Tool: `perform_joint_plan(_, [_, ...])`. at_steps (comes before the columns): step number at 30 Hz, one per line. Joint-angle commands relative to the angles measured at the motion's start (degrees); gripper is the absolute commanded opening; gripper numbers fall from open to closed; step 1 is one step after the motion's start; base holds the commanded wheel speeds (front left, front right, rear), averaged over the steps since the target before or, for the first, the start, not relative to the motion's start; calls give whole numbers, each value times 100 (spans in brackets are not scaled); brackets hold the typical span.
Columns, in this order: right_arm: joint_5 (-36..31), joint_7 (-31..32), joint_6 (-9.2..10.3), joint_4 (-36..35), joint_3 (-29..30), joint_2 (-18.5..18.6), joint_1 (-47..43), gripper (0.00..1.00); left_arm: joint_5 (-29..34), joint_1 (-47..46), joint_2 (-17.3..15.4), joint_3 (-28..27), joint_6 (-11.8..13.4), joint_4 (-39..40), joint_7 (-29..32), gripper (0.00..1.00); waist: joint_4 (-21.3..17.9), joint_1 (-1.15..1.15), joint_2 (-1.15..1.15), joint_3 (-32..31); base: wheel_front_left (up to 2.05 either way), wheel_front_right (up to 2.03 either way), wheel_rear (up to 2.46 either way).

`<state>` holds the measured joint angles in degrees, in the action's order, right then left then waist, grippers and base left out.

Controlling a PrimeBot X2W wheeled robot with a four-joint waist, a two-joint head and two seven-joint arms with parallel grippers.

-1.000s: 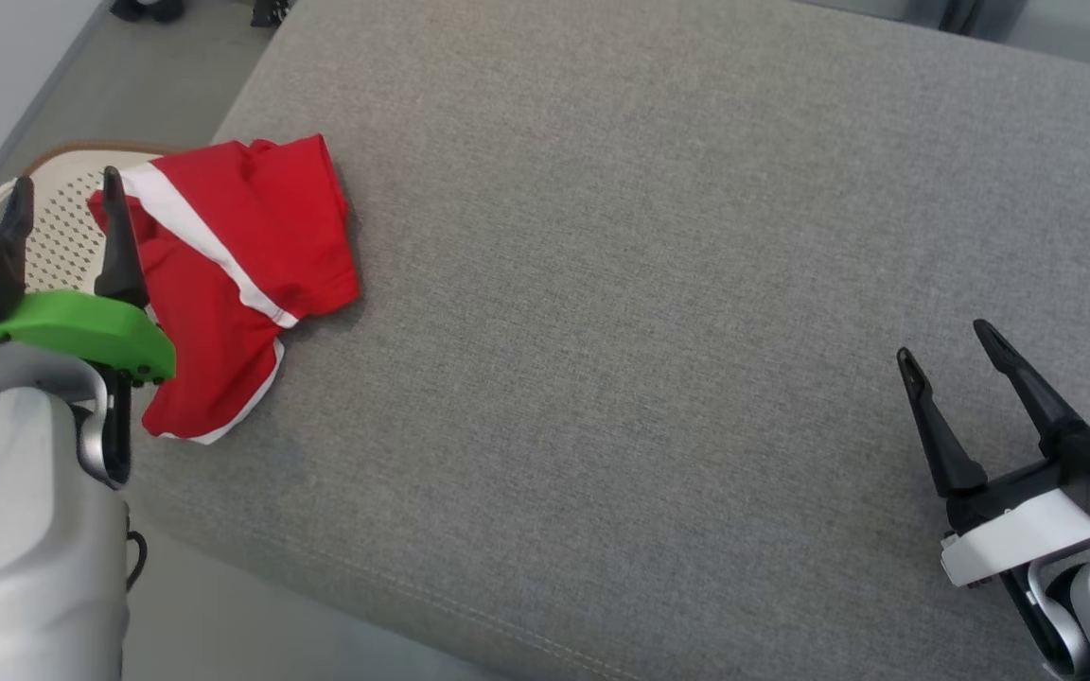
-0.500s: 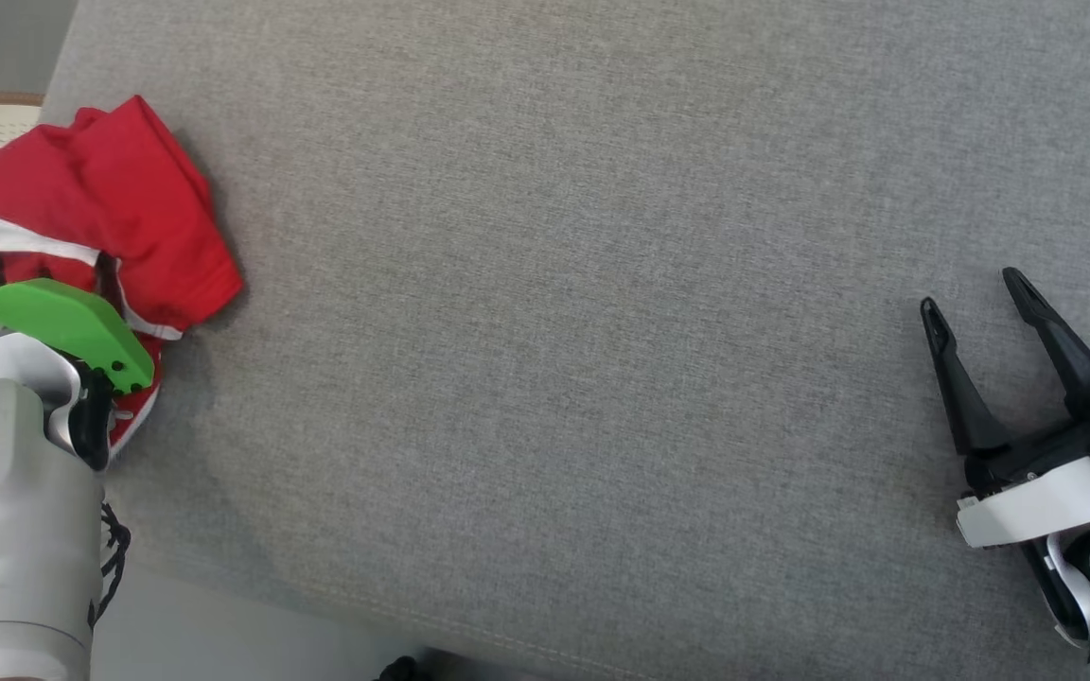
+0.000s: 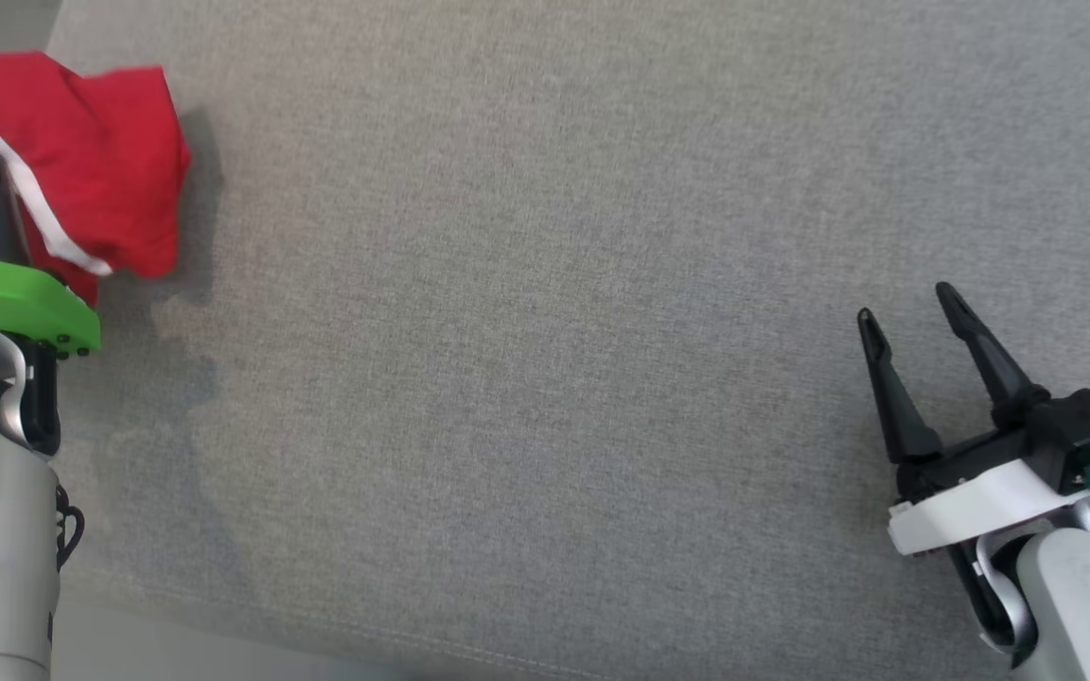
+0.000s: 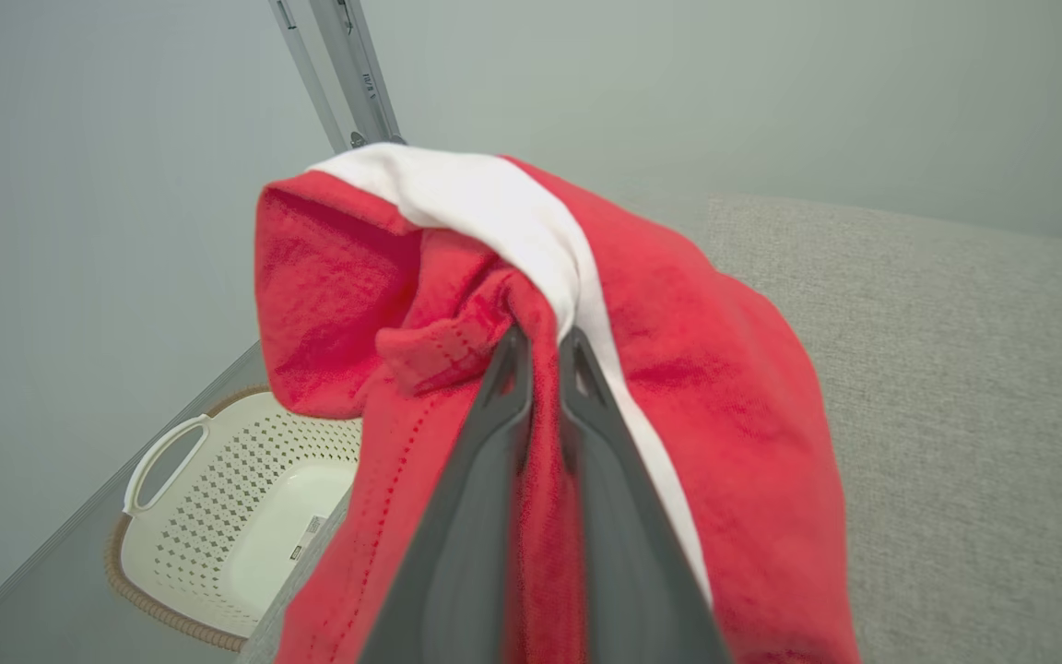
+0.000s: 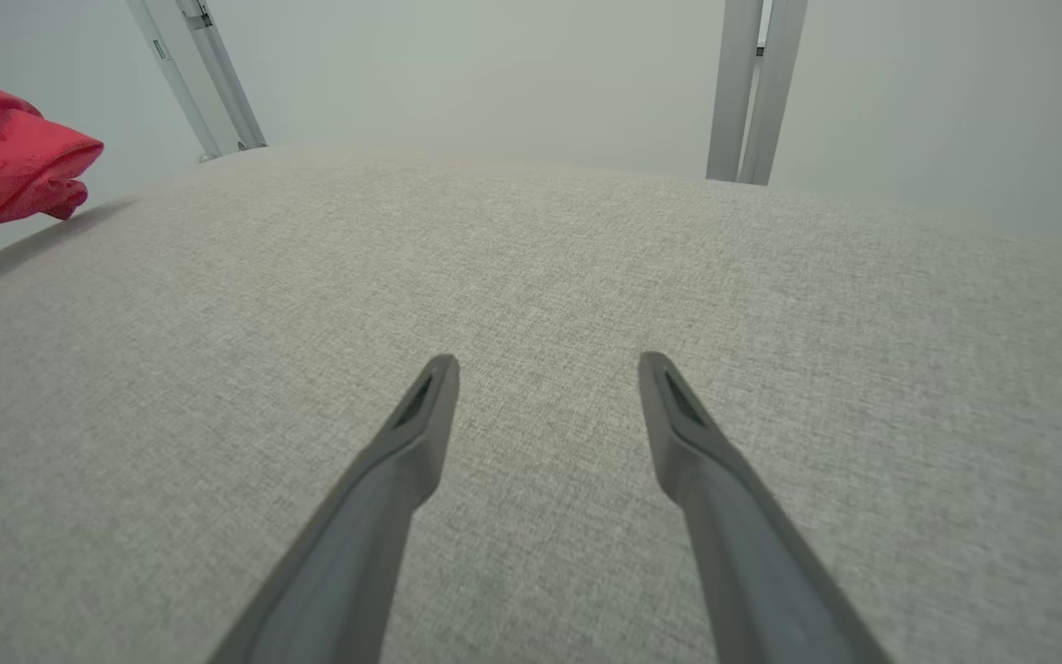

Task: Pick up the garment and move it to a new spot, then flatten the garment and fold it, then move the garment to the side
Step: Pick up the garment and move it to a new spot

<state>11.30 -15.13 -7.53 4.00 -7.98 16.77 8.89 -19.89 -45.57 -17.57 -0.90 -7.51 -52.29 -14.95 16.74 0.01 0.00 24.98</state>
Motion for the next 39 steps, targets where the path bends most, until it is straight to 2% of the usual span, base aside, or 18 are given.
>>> perform_joint_plan(1, [44, 1, 9, 41, -15, -83, 56, 100, 79, 195, -29, -20, 8, 303, -25, 0, -185, -1, 0, -432, 0, 0, 0])
perform_joint_plan(8, [119, 1, 9, 179, -87, -575, -123, 100, 110, 1015, 117, 83, 8, 1757, 35, 0, -736, -1, 0, -1259, 0, 0, 0])
perform_joint_plan(18, [130, -5, 8, 161, 68, -838, -430, 100, -152, 2074, 652, 519, 90, 3146, 916, 0, -1877, -1, 0, -1854, 0, 0, 0])
perform_joint_plan(27, [124, -5, 8, 79, 191, -935, -502, 100, -324, 2474, 1276, 1024, 200, 3211, 999, 0, -2839, -1, 0, -1762, 0, 0, 0])
perform_joint_plan(33, [119, -5, 8, 30, 225, -1017, -445, 100, -423, 2432, 1423, 1512, 288, 3068, 933, 0, -3241, -1, 0, -1493, 0, 0, 0])
perform_joint_plan(39, [114, -5, 8, -26, 228, -1090, -345, 100, -611, 2335, 1449, 2082, 373, 2841, 895, 0, -3436, -1, 0, -1215, 0, 0, 0])
